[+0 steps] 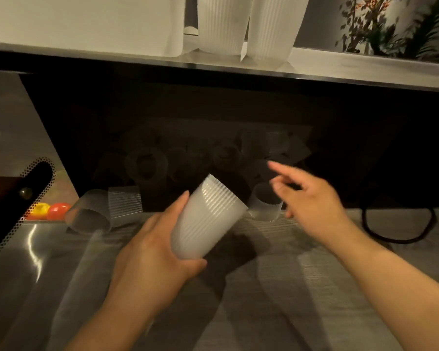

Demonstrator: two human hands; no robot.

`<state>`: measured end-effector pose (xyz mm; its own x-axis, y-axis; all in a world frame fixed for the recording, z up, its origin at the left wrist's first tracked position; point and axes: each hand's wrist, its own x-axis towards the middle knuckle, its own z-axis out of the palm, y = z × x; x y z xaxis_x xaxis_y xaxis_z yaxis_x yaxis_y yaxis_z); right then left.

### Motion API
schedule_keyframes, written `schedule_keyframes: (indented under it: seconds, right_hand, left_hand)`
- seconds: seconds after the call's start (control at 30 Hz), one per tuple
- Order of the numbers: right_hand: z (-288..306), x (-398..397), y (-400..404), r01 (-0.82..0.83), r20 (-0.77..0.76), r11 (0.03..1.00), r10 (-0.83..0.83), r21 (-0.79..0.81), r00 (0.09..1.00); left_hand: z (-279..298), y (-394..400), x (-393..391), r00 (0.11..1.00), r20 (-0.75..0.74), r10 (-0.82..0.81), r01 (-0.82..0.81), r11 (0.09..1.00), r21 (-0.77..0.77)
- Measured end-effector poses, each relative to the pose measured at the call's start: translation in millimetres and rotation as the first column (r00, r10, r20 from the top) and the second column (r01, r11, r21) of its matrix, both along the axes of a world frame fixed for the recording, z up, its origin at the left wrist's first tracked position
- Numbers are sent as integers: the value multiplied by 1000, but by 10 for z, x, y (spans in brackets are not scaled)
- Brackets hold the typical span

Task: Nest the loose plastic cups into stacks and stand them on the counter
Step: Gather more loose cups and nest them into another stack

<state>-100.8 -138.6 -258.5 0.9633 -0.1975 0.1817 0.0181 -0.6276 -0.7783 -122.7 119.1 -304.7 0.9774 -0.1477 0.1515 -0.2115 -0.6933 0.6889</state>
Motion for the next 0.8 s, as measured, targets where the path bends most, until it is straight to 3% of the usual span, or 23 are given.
schedule_keyframes:
  seconds: [0.07,0.13,0.23,0.33,0.47,0.6,0.7,0.8]
  right_hand:
    - [-129,159,-162,255,-72,896,-300,-364,951]
    - [-299,270,-215,186,-218,814,-355,-550,909]
    - [-483,386,-165,-1,-332,780,-265,-626,906]
    - [-554,421,-185,4,-284,844,-185,-536,941]
    - [-368,311,-281,129,-161,984,-148,-123,976]
    - [51,114,-338,-125,-190,989,137,74,972]
    - [345,25,-314,-356,-278,926,377,123,884]
    - [529,30,-271,-487,-336,866,496,118,801]
  left_hand:
    - [16,20,41,1000,10,19,-20,999,33]
    - [18,22,77,1000,23,14,-16,997,80]
    - [-19,6,116,1000,12,12,-14,990,140]
    - [-43,6,142,1000,11,-7,5,986,169]
    - [-36,37,160,997,20,-74,68,974,217]
    - [-14,43,171,987,27,-160,150,960,238]
    - [12,-22,153,978,35,-206,193,954,231]
    - [26,-71,149,970,56,-237,220,950,222]
